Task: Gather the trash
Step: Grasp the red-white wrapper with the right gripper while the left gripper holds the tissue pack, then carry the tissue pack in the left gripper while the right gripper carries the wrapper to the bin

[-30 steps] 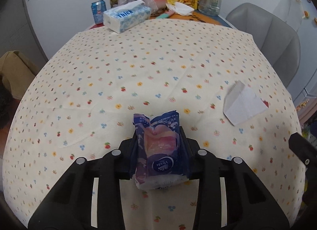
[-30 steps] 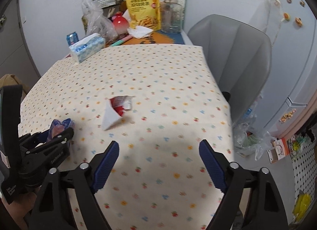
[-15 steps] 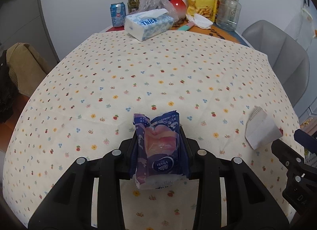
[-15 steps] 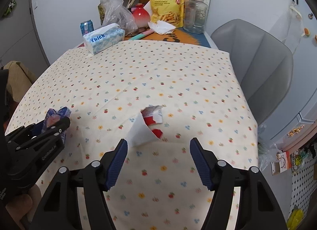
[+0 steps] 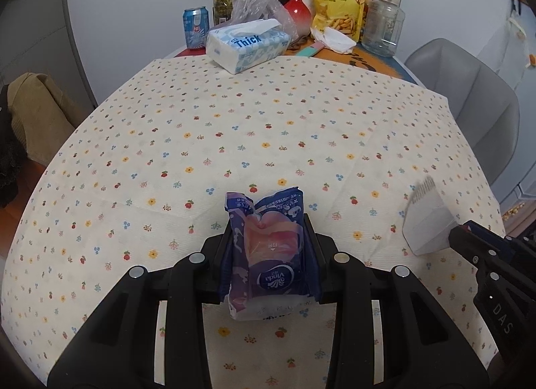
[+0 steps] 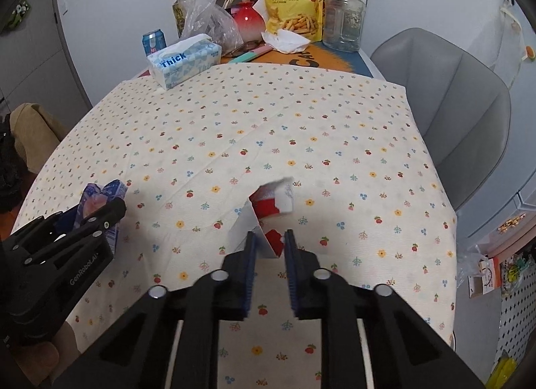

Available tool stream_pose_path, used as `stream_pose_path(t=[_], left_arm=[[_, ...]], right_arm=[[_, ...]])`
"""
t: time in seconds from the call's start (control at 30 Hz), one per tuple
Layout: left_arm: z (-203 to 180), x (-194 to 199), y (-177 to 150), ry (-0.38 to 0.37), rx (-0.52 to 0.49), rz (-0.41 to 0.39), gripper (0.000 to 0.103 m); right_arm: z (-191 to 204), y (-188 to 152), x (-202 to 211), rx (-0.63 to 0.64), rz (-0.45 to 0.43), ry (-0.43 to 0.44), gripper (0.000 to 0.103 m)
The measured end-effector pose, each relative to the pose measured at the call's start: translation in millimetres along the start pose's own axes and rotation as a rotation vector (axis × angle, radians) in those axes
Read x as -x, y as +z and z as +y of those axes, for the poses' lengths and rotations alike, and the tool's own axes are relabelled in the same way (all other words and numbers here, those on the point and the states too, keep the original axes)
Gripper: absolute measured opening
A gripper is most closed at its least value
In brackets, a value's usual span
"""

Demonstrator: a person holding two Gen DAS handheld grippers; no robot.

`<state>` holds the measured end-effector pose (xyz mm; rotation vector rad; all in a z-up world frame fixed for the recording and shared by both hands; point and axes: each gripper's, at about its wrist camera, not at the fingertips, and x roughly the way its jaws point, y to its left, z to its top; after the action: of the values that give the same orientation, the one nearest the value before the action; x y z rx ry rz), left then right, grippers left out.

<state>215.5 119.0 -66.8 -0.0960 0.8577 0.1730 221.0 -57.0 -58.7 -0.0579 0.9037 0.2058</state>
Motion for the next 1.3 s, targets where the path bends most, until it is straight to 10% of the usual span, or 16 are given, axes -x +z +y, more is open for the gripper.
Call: stream_pose_path(t=[0.73, 1.3], left_arm=[[-111.9, 76.8, -12.6, -0.096, -0.156, -0.088, 0.036], [-295.9, 102.4, -52.4, -0.243, -0.416, -0.086, 0.036]], right_arm=[[-81.8, -35.3, 90.6, -0.112, -0.105, -0.042, 0.005], [-244.0, -100.3, 140.6, -0.343, -0.134, -0.187, 0.005]])
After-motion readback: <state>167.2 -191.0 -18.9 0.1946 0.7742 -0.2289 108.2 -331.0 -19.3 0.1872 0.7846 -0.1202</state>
